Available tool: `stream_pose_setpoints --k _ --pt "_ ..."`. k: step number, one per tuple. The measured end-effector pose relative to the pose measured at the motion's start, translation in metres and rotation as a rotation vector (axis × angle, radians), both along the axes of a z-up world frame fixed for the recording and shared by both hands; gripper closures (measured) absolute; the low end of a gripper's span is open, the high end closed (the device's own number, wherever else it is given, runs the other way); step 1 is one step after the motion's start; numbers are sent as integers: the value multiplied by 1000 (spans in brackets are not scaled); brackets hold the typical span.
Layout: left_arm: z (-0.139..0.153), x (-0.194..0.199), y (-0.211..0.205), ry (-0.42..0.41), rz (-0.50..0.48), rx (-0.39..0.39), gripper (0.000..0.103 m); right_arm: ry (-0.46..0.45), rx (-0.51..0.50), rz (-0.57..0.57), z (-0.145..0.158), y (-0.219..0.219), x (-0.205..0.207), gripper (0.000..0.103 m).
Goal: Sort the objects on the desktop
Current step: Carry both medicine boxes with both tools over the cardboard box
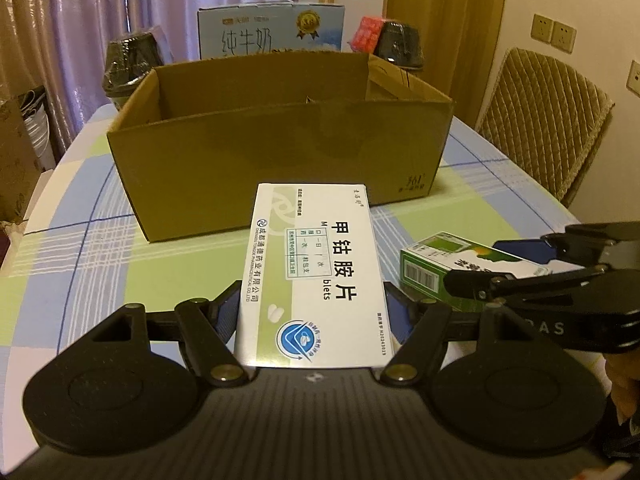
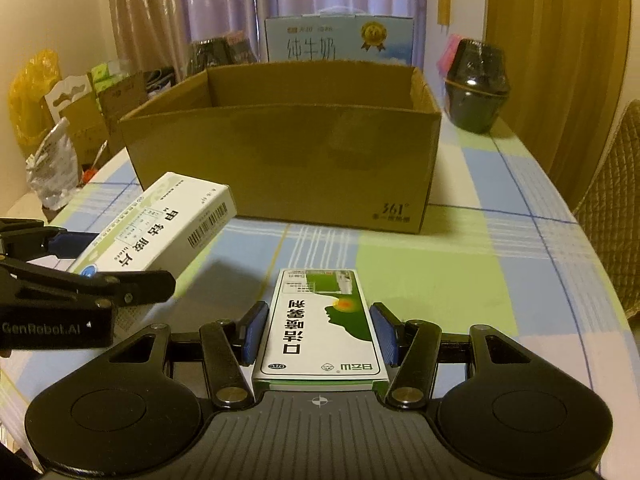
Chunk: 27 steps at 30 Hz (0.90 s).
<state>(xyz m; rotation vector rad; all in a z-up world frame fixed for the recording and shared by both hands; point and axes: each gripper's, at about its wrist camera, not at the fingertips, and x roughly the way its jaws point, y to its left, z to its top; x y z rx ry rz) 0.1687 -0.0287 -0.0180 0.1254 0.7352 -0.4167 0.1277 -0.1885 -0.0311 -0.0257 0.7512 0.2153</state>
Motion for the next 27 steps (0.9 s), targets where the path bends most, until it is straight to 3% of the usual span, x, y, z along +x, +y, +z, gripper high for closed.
stream_pose_setpoints --k 9,16,27 --pt "24 2 3 -48 10 -34 36 -80 11 -3 21 -3 -11 51" --pt "51 12 5 -113 28 -61 36 -199 21 6 56 -2 -11 51" --pt "89 66 13 -169 84 -99 36 -299 97 -30 102 2 34 51"
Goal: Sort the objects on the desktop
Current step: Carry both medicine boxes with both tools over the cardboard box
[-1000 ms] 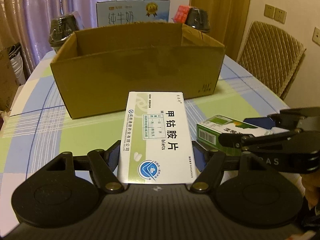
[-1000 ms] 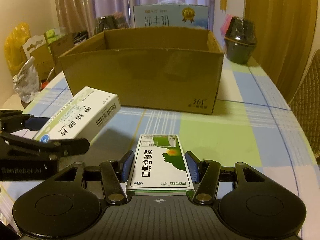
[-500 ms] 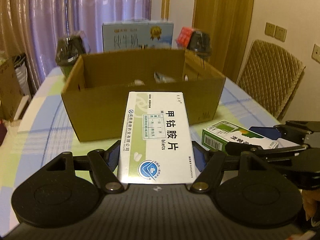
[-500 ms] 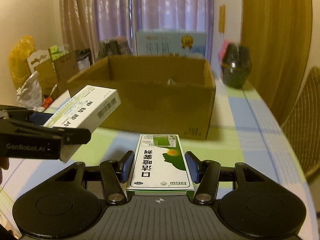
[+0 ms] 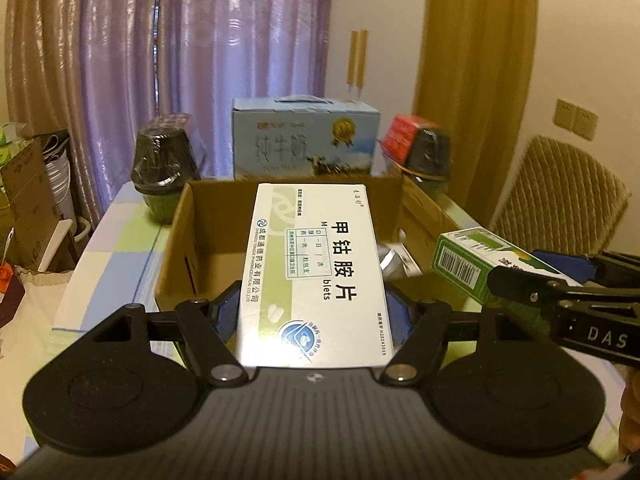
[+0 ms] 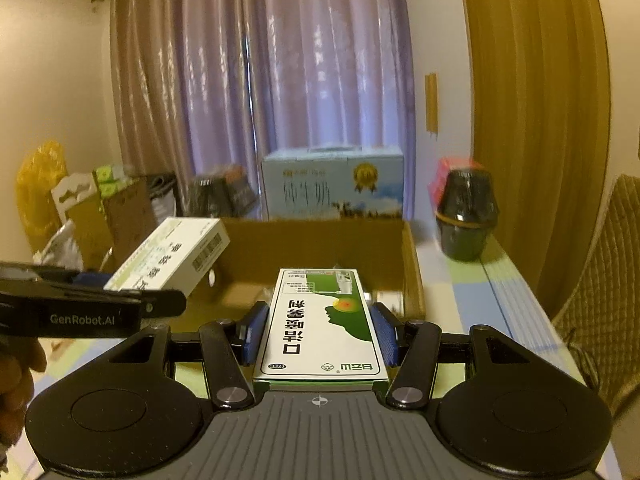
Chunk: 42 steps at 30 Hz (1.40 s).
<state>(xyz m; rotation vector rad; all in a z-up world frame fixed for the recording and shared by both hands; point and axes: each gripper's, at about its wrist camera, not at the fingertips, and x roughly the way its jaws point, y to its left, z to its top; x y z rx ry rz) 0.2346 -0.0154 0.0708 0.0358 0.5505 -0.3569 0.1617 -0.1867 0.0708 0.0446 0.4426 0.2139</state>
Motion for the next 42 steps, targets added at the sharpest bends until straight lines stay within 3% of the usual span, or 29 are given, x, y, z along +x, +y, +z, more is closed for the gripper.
stream_pose_setpoints --k 8,19,28,42 --pt "14 54 14 -20 60 -15 36 -35 17 6 14 14 61 51" --pt "-10 101 27 37 98 -27 36 36 105 -12 -1 30 139 51" --pt "-24 120 26 71 110 -22 36 65 95 -8 -14 39 160 51" --pt "-29 129 25 105 119 -47 36 71 99 -9 -17 41 161 51"
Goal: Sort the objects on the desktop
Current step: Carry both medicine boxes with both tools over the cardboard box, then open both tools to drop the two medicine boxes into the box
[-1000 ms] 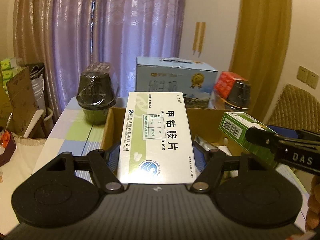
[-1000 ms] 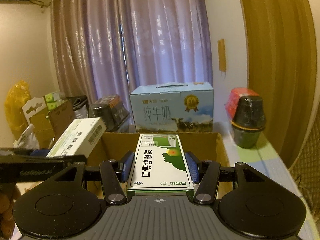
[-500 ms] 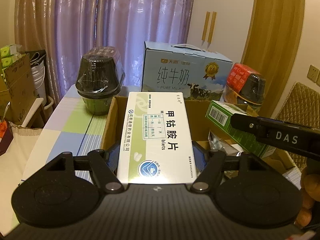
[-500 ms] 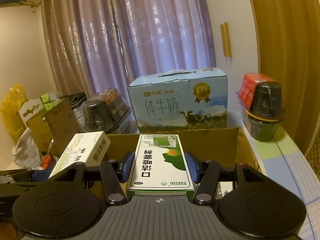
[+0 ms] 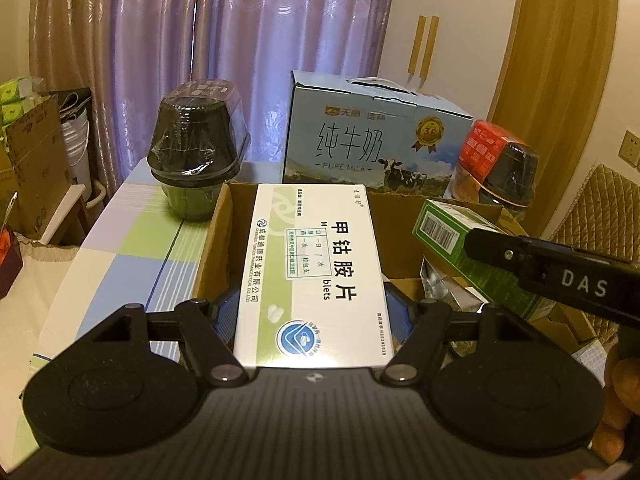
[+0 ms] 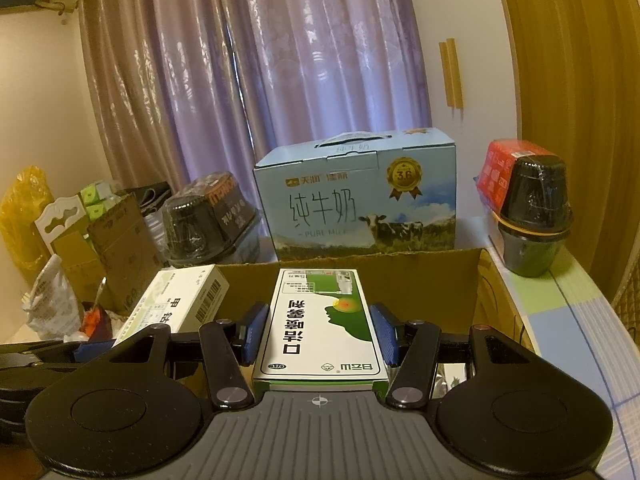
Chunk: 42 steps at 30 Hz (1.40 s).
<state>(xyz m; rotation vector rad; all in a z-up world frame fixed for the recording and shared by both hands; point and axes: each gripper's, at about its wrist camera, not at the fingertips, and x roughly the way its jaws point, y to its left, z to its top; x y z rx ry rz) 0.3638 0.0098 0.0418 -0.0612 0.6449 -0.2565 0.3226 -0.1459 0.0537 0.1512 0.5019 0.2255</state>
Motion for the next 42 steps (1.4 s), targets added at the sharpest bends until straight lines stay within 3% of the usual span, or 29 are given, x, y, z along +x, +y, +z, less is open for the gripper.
stream_pose_setpoints --k 8,42 --pt "4 -1 9 2 20 -23 36 16 26 -15 -2 -6 1 51" --pt "-3 -2 6 17 15 38 35 -13 85 14 0 -2 -1 50"
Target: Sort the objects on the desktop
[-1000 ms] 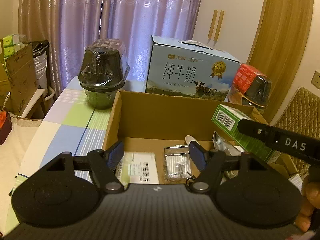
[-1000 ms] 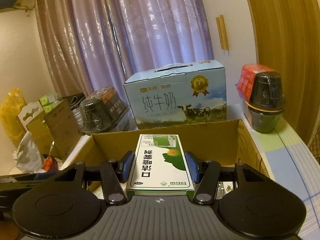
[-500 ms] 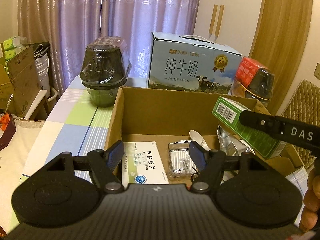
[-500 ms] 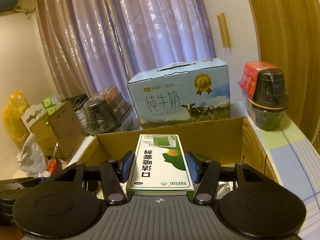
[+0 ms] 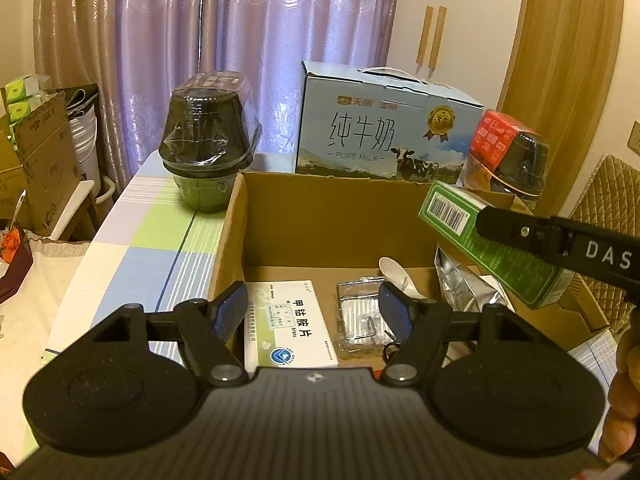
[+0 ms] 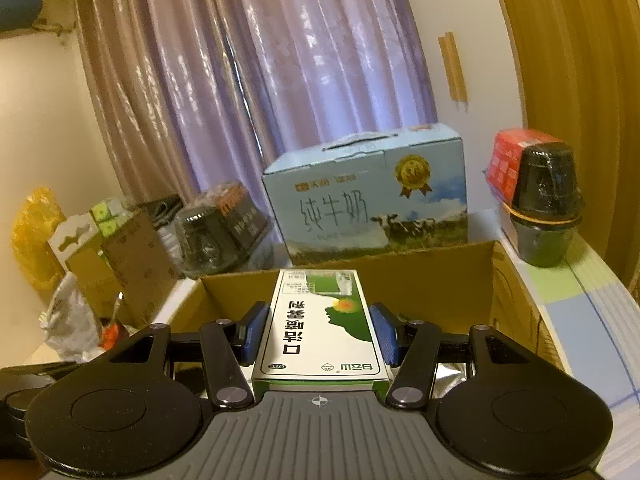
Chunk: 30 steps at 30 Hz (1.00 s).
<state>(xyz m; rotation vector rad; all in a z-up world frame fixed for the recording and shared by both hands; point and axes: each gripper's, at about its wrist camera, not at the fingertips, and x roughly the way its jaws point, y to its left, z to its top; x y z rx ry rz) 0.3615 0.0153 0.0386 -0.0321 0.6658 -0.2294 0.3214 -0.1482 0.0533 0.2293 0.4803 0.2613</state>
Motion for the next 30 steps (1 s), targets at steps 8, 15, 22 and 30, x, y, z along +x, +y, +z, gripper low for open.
stream_pose_setpoints --k 8,15,22,30 --pt "0 -3 5 1 7 11 35 -59 37 9 4 -7 -4 34" --pt "1 -3 4 -1 4 18 33 -28 40 -12 1 -12 -1 33" --pt "1 -3 2 1 -6 33 31 -5 32 -22 -3 -13 -3 28" --pt "4 -16 1 -15 -5 59 20 -6 37 -63 1 -25 -20 8"
